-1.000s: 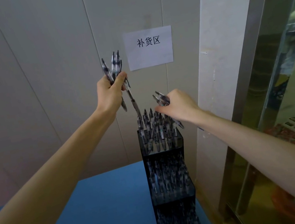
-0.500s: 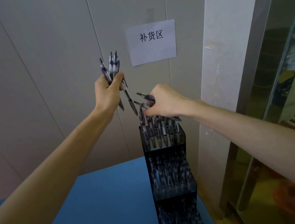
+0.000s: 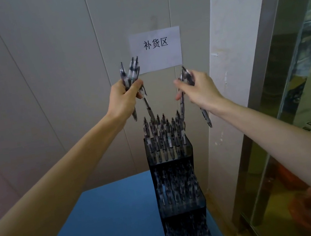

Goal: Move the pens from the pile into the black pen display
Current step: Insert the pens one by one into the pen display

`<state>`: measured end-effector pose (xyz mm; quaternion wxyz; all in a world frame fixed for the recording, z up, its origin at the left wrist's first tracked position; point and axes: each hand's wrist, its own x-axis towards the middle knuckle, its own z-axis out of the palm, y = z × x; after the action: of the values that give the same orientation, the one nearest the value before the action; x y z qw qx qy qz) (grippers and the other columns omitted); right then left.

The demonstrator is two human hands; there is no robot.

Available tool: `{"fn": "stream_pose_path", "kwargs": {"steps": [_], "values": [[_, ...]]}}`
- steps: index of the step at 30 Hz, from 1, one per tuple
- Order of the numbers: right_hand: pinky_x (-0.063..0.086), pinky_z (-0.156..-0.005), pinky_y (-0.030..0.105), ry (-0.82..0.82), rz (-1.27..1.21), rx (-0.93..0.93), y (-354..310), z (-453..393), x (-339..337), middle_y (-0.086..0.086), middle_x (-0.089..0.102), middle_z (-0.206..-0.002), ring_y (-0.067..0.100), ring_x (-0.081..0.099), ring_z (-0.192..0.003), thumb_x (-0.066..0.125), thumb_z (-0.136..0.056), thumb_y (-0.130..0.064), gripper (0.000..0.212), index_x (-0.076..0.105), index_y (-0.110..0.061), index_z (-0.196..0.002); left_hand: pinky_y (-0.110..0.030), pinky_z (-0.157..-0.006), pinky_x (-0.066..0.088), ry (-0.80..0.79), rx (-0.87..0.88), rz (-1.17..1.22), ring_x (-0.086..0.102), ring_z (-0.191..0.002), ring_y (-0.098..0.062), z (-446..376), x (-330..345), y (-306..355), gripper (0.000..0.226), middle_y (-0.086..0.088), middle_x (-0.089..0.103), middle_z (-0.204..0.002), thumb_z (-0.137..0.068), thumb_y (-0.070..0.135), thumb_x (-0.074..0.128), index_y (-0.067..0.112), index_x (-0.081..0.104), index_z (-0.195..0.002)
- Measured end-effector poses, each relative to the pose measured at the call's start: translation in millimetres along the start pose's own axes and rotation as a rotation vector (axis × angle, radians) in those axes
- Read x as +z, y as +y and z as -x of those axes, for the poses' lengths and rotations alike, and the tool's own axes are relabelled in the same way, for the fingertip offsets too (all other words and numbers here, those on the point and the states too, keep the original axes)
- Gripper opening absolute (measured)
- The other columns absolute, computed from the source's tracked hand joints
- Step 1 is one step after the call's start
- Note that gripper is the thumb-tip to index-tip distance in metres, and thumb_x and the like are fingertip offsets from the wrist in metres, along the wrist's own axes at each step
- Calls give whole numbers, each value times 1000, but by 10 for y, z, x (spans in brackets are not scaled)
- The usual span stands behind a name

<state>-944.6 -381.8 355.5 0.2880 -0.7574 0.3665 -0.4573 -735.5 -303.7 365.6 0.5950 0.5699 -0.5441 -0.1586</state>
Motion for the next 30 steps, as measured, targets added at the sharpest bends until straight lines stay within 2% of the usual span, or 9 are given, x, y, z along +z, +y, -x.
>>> {"fn": "stream_pose_path", "kwargs": {"steps": [4,7,9,11,15,19,23,27,30], "values": [[40,-59,32,193,-190,114,64,-184,-55,15,72,-80,10,45,-46,65,-95,-44,48,69,4,-93,-26,-69,51,-129,-45,-48,69,-76,-9,2,100,-7,25,-6,74,-89,-104,23,57,1,68,-109],[37,-65,36,270,-255,104,64,-265,-37,24,67,-83,15,40,-56,70,-88,-48,56,67,8,-90,-33,-75,52,-153,-66,-82,73,-86,-16,12,133,-83,21,-11,76,-99,-103,21,58,3,69,-106],[36,-64,34,277,-280,91,56,-309,-29,3,58,-58,13,40,-53,73,-90,-42,49,66,6,-87,-33,-80,55,-134,-49,-101,75,-86,-16,33,136,-136,16,-8,77,-97,-102,19,59,6,70,-105],[46,-68,29,277,-257,63,42,-301,5,-16,62,-61,6,56,-55,76,-90,-35,28,76,-7,-90,-38,-87,59,-119,-4,-132,75,-86,-18,62,137,-188,10,-3,78,-94,-101,16,61,10,69,-104],[55,-87,25,150,-129,-35,120,-187,126,-7,77,-87,9,74,-85,78,-89,-28,16,78,-15,-99,-40,-78,60,-125,50,-240,71,-78,-19,116,141,-294,6,-1,78,-92,-100,20,62,21,68,-98],[58,-81,32,57,12,-54,238,-93,191,-3,77,-85,19,73,-82,77,-90,-33,21,80,-13,-95,-32,-55,43,-166,97,-370,49,-51,-14,123,143,-357,9,-10,76,-86,-99,26,65,21,70,-95],[56,-67,30,37,66,-75,312,-14,235,-10,76,-79,15,70,-71,77,-89,-37,22,82,-16,-92,-32,-54,43,-187,92,-443,51,-51,-15,156,178,-346,8,-5,74,-80,-97,25,67,19,71,-93],[38,-50,12,-16,66,-81,369,23,256,-11,73,-69,7,53,-54,77,-89,-36,18,82,-19,-89,-27,-51,37,-213,70,-518,50,-52,-12,183,197,-347,17,6,60,-65,-96,25,69,28,61,-81],[32,-46,12,-70,70,-51,408,1,258,-10,67,-59,3,43,-46,77,-89,-34,17,82,-19,-84,-28,-53,35,-248,60,-559,50,-54,-13,179,188,-358,12,2,61,-66,-96,25,70,16,67,-88]]}}
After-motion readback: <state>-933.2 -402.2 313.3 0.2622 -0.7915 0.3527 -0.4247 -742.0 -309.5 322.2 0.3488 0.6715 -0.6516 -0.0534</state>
